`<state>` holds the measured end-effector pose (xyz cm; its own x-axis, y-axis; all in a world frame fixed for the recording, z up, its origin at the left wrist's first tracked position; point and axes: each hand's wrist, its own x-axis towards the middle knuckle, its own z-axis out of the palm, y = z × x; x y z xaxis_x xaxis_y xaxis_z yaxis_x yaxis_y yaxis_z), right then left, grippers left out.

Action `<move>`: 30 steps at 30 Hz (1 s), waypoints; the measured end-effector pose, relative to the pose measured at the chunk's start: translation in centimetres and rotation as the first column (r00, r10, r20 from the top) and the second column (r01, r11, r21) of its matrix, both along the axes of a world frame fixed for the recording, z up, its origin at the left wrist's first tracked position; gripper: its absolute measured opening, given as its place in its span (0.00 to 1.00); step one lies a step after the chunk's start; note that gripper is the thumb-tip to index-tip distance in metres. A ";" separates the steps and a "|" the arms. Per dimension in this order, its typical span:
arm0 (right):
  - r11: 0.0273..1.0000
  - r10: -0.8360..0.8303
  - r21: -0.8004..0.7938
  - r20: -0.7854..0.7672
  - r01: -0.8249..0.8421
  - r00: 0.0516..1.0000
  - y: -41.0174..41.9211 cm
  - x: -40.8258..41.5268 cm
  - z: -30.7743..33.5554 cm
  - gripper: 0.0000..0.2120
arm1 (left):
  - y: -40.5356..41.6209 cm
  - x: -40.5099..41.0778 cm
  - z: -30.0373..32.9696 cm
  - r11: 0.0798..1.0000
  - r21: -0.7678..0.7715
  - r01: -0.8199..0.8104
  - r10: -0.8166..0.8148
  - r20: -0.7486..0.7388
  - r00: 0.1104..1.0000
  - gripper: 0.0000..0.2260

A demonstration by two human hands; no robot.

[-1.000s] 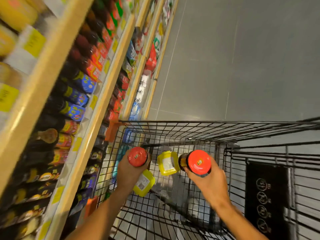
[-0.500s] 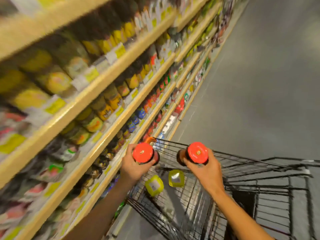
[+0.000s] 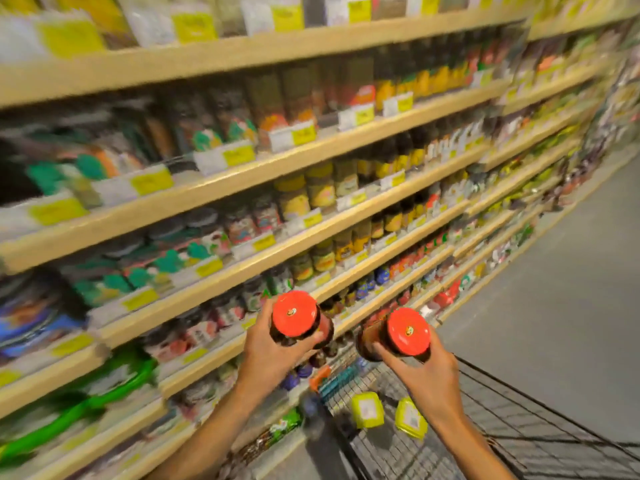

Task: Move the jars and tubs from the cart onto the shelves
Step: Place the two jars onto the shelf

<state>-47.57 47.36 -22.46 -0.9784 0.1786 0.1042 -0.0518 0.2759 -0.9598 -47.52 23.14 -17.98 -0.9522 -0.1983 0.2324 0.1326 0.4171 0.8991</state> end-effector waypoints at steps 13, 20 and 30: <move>0.938 0.343 -0.002 -0.150 -0.347 0.927 -23.1 12.7 6.4 0.36 | -23.0 22.3 5.0 0.954 -0.018 -0.299 0.293 -0.141 0.946 0.28; 0.833 0.549 0.039 -0.179 -0.552 0.816 -33.3 19.5 10.3 0.35 | -30.6 33.3 6.7 0.886 0.016 -0.463 0.458 -0.177 0.871 0.31; 0.577 0.800 0.101 -0.267 -0.810 0.537 -44.1 23.5 13.9 0.33 | -34.4 43.7 10.3 0.701 0.084 -0.708 0.701 -0.268 0.662 0.31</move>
<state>-24.05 3.28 -8.60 -0.6453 -0.6630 0.3794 -0.4771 -0.0381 -0.8780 -3.87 -11.25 -7.70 -0.4323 -0.7749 0.4612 0.0137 0.5057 0.8626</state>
